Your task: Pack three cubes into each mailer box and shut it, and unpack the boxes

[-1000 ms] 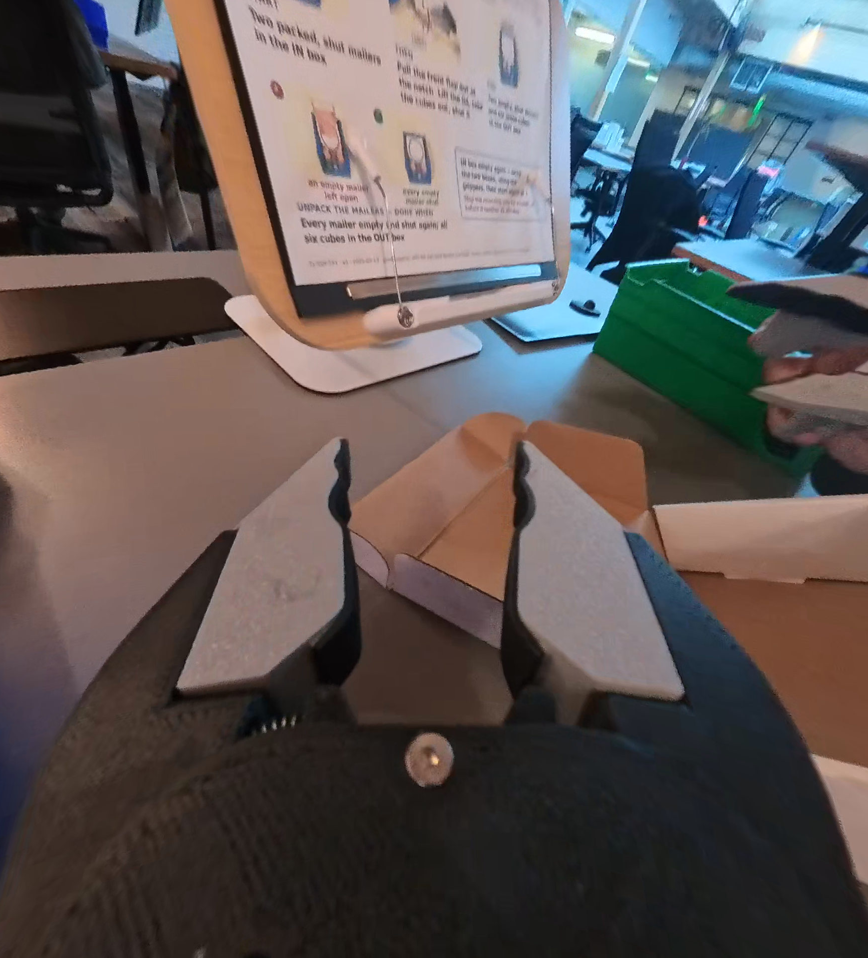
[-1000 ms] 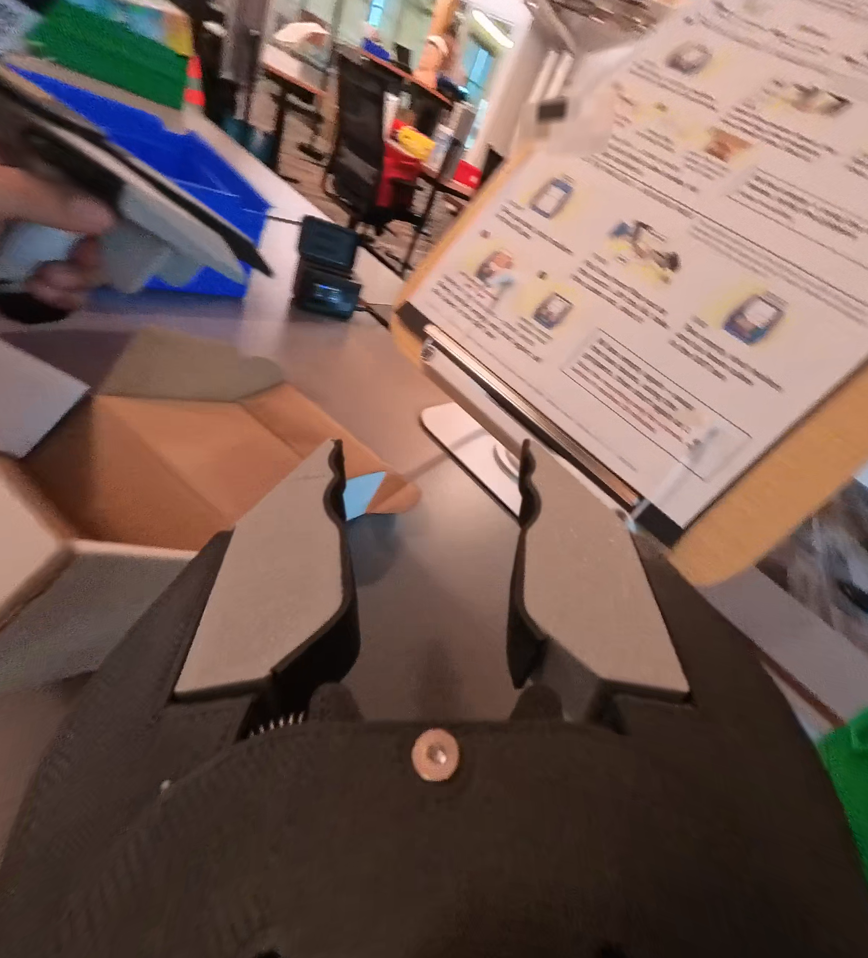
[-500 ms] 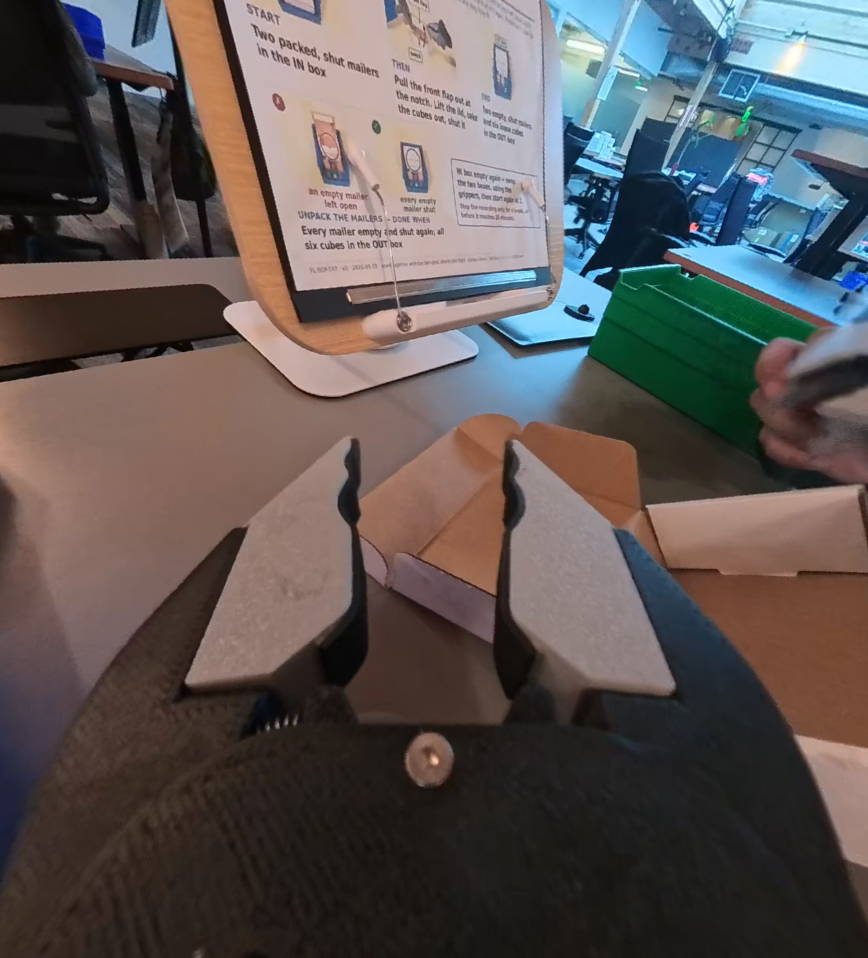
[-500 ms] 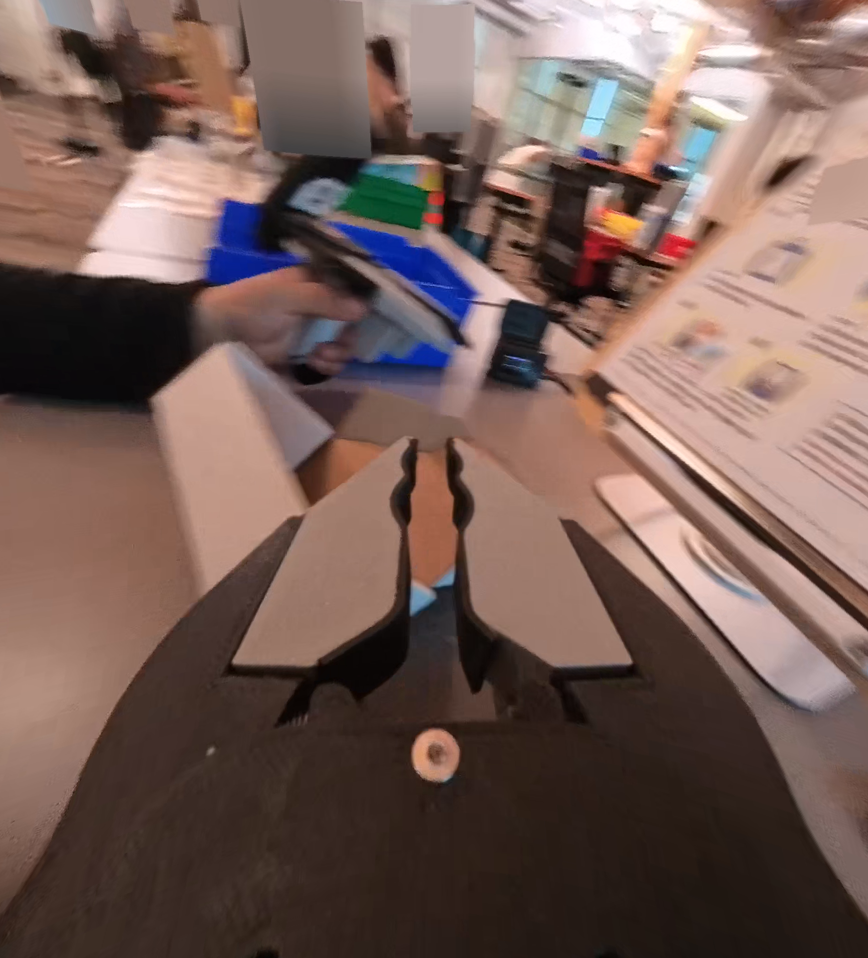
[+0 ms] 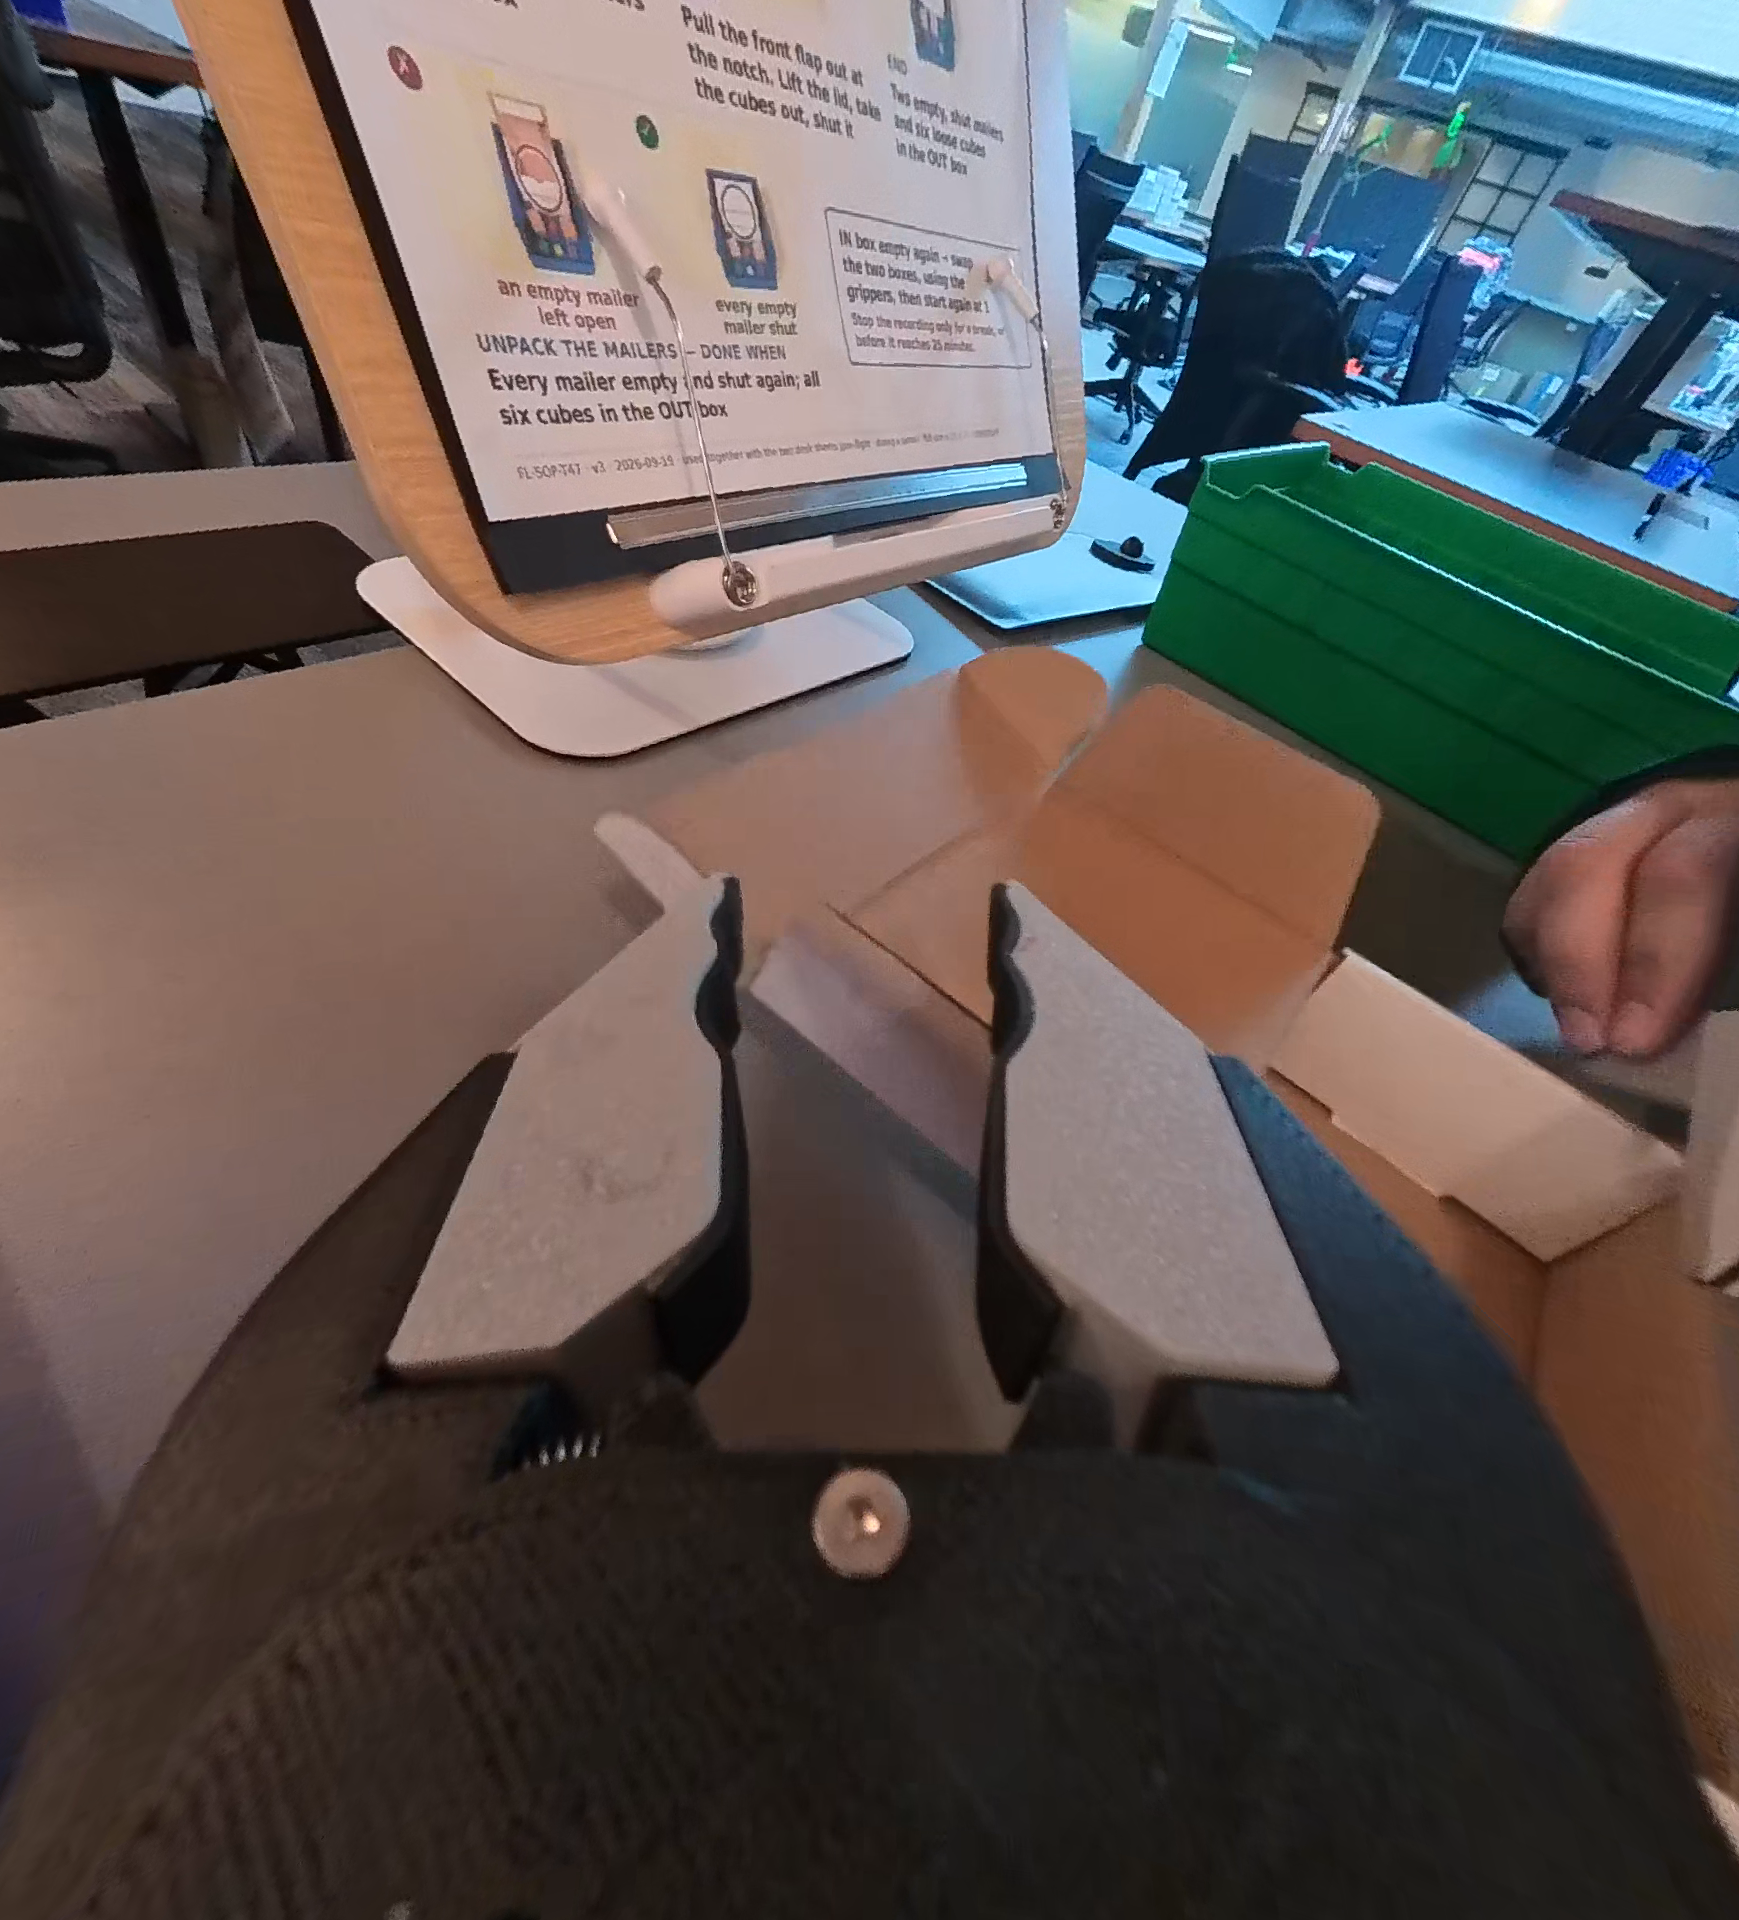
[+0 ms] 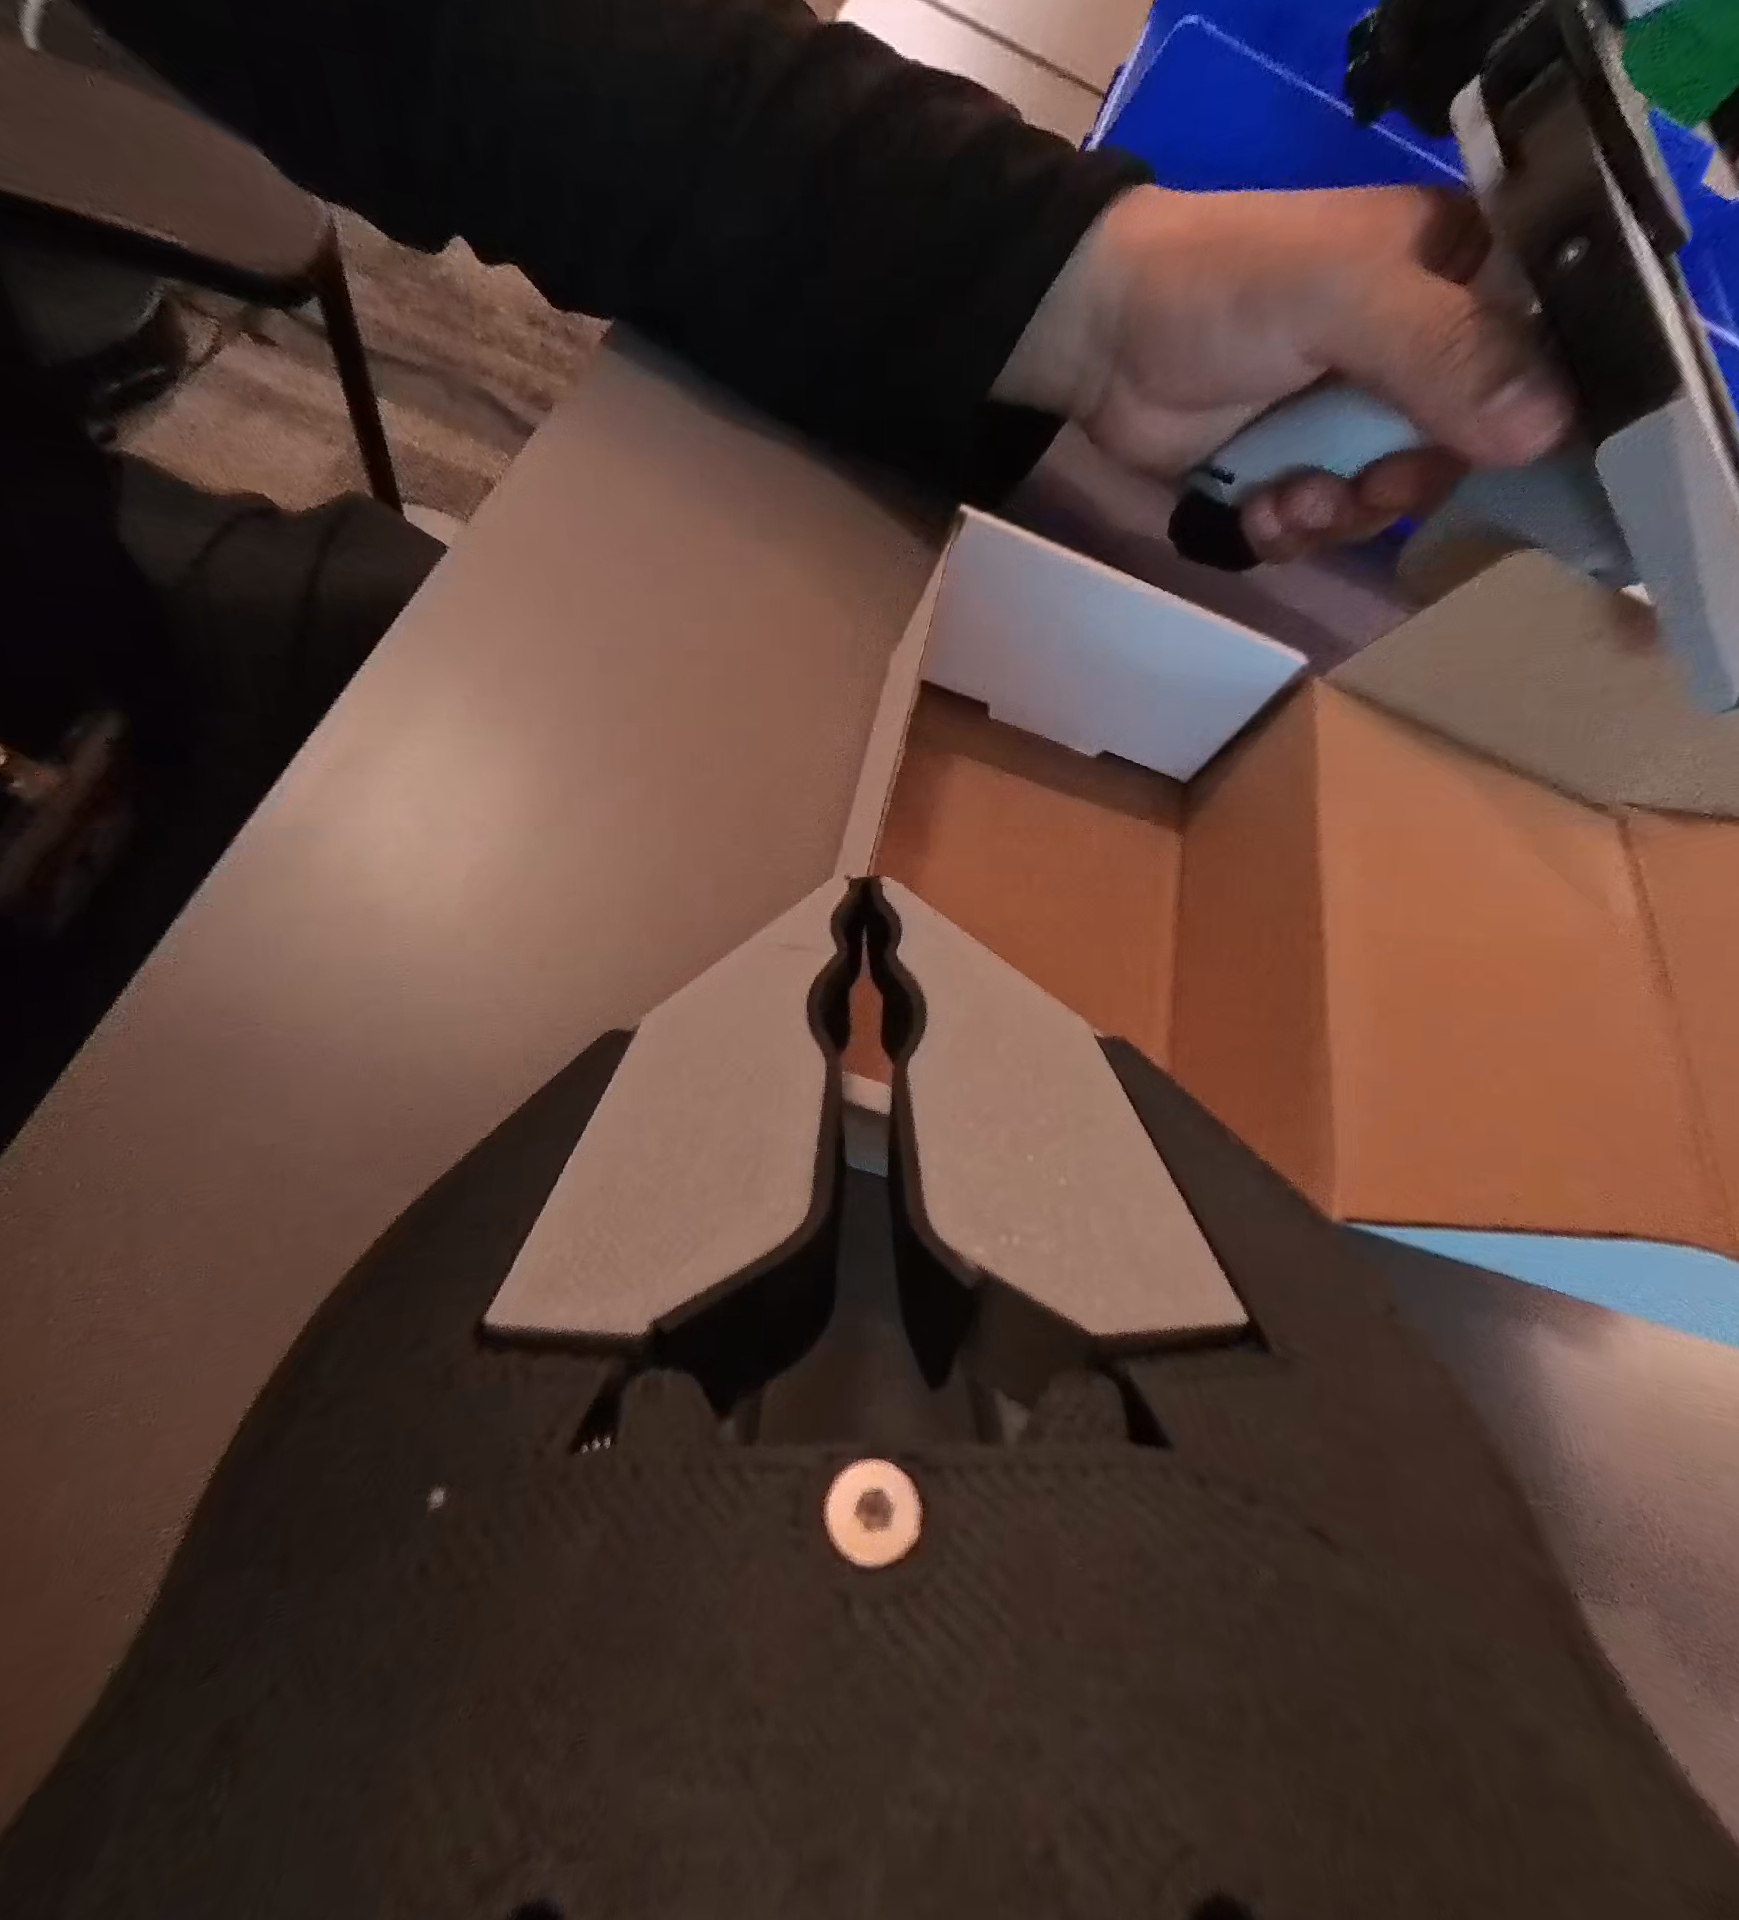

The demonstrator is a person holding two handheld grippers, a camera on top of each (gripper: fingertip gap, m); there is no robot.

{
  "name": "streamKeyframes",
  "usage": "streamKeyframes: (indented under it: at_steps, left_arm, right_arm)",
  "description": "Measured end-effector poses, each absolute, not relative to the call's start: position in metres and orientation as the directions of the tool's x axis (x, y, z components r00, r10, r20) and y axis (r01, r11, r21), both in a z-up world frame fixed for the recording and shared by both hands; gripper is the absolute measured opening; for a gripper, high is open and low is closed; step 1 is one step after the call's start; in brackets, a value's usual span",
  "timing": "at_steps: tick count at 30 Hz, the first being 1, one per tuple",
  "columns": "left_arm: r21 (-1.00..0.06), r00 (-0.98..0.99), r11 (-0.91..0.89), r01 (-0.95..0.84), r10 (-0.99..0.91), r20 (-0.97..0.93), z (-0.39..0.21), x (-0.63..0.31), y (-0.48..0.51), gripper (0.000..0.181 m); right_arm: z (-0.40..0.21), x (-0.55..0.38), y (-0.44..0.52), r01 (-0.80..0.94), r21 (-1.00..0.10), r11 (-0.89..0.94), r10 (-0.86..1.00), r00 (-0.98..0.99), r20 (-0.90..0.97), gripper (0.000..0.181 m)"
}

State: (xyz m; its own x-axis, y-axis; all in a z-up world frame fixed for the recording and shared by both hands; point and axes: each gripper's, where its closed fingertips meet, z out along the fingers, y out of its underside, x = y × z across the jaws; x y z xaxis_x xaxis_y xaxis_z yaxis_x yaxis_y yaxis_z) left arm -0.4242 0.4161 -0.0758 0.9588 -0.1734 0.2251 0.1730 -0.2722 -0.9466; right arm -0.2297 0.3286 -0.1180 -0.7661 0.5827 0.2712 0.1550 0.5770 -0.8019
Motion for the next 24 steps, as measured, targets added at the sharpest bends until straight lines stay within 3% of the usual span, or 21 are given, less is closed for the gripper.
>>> streamKeyframes:
  at_steps: [12, 24]
  left_arm:
    - [-0.907, 0.911, -0.319, 0.273, -0.216, 0.351, -0.084, -0.415, 0.419, 0.046]
    - [-0.922, 0.916, -0.298, 0.248, -0.239, 0.323, -0.076, -0.414, 0.415, 0.043]
  right_arm:
    - [-0.120, -0.230, 0.331, 0.139, -0.784, 0.606, 0.565, -0.769, 0.300, 0.000]
    - [-0.106, -0.236, 0.343, 0.070, -0.779, 0.623, 0.579, -0.711, 0.399, 0.000]
